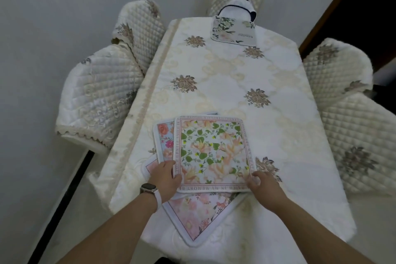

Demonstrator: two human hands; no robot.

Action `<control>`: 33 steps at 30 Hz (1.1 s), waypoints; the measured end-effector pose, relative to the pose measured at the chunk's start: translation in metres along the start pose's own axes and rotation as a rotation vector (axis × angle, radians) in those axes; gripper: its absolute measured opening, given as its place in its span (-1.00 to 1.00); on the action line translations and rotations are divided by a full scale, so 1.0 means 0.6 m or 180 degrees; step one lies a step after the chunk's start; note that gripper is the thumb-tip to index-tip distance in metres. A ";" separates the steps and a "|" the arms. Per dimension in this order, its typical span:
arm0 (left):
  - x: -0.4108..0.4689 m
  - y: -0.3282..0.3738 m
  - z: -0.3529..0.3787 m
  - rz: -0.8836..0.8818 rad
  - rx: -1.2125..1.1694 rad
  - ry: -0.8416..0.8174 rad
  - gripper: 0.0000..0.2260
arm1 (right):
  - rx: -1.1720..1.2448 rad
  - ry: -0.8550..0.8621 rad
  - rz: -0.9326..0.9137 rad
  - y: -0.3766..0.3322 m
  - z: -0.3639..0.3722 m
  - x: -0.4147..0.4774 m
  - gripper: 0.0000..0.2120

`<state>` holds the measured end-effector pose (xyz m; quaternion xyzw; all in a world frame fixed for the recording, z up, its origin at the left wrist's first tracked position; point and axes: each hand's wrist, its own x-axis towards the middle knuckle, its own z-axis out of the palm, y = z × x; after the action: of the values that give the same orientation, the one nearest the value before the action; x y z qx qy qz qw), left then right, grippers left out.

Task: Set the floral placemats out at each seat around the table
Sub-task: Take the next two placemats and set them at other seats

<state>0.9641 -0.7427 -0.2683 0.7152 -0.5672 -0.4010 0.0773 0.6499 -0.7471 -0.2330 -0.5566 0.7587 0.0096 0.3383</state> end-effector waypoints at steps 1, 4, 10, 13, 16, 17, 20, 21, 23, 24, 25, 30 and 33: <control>0.010 -0.003 0.005 -0.0060 -0.0096 0.0038 -0.55 | 0.0039 -0.0015 0.0056 0.001 -0.001 0.006 -0.57; 0.028 0.004 0.010 -0.0211 -0.0483 0.0139 -0.62 | 0.0270 -0.0067 0.0102 0.009 0.002 0.031 -0.55; 0.039 0.040 0.000 -0.0580 -0.0884 0.0185 -0.75 | 0.1322 0.0098 0.0257 0.010 -0.005 0.076 -0.62; 0.051 0.043 0.002 -0.0786 -0.0944 0.0350 -0.85 | 0.1678 0.0225 0.0390 0.010 -0.013 0.106 -0.68; 0.070 0.049 0.002 -0.1022 -0.1097 0.0476 -0.89 | 0.1776 0.0078 0.0446 0.009 -0.024 0.138 -0.70; 0.077 0.054 0.000 -0.1129 -0.1237 0.0533 -0.90 | 0.1834 0.0006 0.0463 0.010 -0.027 0.148 -0.75; 0.098 0.074 -0.004 -0.1383 -0.1582 0.0695 -0.95 | 0.1940 -0.0172 0.0434 0.014 -0.029 0.172 -0.78; 0.104 0.081 -0.004 -0.1369 -0.1626 0.0712 -0.93 | 0.1978 -0.0233 0.0400 0.013 -0.029 0.176 -0.77; 0.112 0.093 0.000 -0.1295 -0.1725 0.0737 -0.88 | 0.2016 -0.0313 0.0340 0.009 -0.030 0.180 -0.77; 0.114 0.098 0.003 -0.1298 -0.1747 0.0729 -0.87 | 0.2041 -0.0345 0.0328 0.009 -0.030 0.181 -0.78; 0.114 0.101 0.007 -0.1303 -0.1764 0.0752 -0.87 | 0.2061 -0.0364 0.0308 0.008 -0.029 0.182 -0.78; 0.099 0.120 0.022 -0.1140 -0.1769 0.0994 -0.86 | 0.2042 -0.0340 0.0209 0.010 -0.032 0.179 -0.77; 0.085 0.120 0.021 -0.1007 -0.1862 0.0971 -0.85 | 0.2035 -0.0283 0.0144 0.006 -0.041 0.168 -0.76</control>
<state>0.9038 -0.8074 -0.2607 0.7933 -0.2929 -0.4419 0.2993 0.6193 -0.8401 -0.2680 -0.4041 0.7200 -0.1974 0.5286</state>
